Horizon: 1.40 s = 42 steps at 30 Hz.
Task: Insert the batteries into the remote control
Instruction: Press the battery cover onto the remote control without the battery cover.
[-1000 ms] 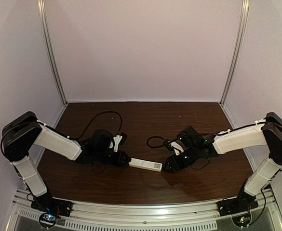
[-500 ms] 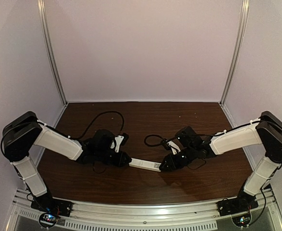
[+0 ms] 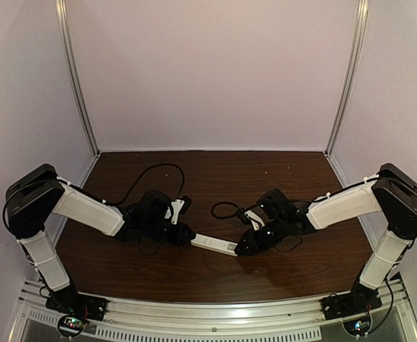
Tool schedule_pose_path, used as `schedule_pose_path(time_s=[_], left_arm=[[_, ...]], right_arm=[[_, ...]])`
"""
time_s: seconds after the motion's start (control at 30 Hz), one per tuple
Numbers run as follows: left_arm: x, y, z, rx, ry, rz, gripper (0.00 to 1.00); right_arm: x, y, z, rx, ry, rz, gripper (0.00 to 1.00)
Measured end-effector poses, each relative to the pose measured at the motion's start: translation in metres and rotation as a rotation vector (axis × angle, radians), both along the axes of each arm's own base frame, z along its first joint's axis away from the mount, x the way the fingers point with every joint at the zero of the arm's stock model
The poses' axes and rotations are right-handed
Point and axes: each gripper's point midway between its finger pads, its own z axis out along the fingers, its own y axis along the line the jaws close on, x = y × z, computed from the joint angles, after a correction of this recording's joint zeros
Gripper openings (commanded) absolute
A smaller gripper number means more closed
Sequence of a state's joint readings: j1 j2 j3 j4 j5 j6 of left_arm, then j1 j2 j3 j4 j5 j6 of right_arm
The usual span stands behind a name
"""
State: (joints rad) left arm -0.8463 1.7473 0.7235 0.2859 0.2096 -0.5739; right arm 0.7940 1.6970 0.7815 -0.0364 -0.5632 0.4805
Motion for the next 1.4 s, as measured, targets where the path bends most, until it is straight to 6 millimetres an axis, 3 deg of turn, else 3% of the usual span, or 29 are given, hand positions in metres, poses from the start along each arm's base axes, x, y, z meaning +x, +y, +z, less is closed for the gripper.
schedule_pose_path(time_s=[0.77,0.97,1.2,1.4], left_arm=[[0.002,-0.004,0.0,-0.011,-0.002,-0.001,0.12],[0.002,-0.005,0.0,-0.017,-0.002,-0.006,0.24],[-0.004,0.0,0.001,0.004,0.023,-0.045,0.46],[0.012,0.007,0.039,-0.009,-0.065,-0.058,0.72]], right_arm=[[-0.007,0.001,0.0,0.015,0.076,0.008,0.13],[-0.005,0.0,0.0,0.011,0.073,0.008,0.25],[0.017,-0.009,0.0,0.004,0.019,-0.036,0.54],[0.035,-0.018,0.019,0.022,-0.055,-0.066,0.67]])
